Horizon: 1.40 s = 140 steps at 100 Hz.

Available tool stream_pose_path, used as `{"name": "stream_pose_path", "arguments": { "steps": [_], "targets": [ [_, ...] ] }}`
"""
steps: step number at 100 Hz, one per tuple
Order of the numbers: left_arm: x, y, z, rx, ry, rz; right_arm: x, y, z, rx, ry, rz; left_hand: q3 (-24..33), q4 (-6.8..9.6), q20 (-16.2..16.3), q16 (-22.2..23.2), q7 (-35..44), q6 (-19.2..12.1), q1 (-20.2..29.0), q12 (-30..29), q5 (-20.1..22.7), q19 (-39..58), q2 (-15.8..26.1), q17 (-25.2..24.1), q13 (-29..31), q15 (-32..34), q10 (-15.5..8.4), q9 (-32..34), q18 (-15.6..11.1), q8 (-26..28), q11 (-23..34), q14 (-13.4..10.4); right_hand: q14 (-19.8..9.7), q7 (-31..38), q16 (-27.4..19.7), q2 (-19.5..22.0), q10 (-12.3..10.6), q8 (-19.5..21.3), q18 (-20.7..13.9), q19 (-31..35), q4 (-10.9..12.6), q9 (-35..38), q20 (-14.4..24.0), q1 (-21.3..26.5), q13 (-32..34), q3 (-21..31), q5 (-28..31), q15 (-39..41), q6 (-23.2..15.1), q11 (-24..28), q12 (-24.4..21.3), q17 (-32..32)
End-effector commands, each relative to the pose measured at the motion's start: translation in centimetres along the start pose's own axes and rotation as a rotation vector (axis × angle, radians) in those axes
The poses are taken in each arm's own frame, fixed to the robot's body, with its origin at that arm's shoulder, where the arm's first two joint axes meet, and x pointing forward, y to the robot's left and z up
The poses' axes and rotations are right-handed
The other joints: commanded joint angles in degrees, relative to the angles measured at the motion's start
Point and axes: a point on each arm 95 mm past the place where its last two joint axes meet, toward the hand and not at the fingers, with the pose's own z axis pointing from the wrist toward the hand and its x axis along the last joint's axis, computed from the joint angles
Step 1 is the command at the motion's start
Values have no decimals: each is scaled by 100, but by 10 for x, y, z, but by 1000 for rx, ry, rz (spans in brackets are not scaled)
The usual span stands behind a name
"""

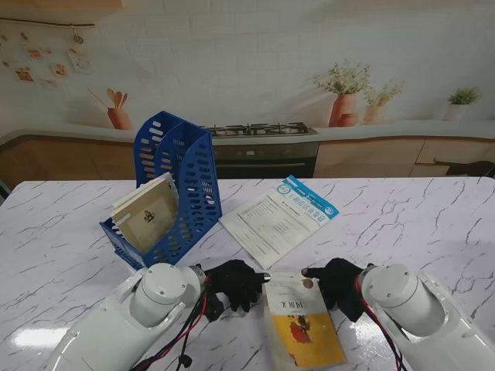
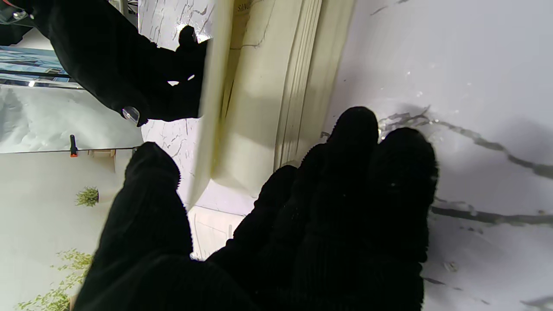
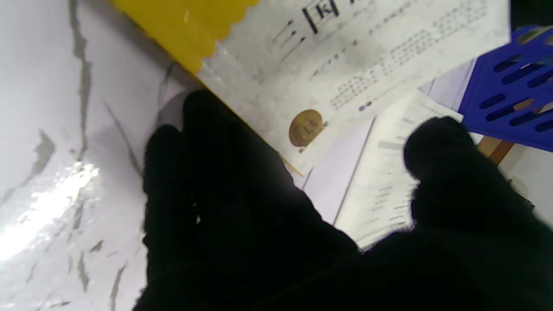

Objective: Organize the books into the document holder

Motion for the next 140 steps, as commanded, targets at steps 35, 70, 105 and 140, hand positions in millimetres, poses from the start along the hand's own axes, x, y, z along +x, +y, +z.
{"name": "stream_pose_path", "arguments": {
  "steps": [35,70,105,140],
  "targets": [
    [-17,19,8,-49,-14,-22,-15,-40,11,107,-22,174,-14,211,183,35,-484,-263,258,80,-346,254,-55,-578,-324,187,-311,-358,0,-246,62,371,-258,-442,-127,-38,-353,-23,1521,-183,34,-551,77,-26,-468,276,-475,-393,-693,-446,-328,-380],
    [-20,19,5,-35,-11,-41,-12,-53,12,171,-9,323,168,231,292,59,-467,-417,295,148,-494,215,-120,-723,-350,157,-663,-501,18,-230,62,120,-309,-289,-90,-147,-603,386,1674,-355,18,-831,85,-78,-598,633,-657,-372,-1029,57,155,-625],
    [-23,20,4,-47,11,-69,-12,-59,14,182,-1,321,833,234,510,191,-509,-606,229,227,-708,213,-456,-875,-591,-45,-602,-756,34,-221,-41,140,-369,-300,-61,-107,-636,437,1587,-428,17,-841,67,-50,-651,673,-640,-333,-1053,57,236,-756],
    [-17,18,2,21,104,-73,-10,-61,16,169,18,308,3838,-286,-186,1691,2748,-2129,1317,2807,-960,1289,-2481,454,126,1102,-1636,229,-1896,1540,-395,-1121,-417,-345,-54,-33,-690,448,1548,-487,28,-904,44,13,-749,610,-678,-362,-1116,9,253,-870]
  ]
}}
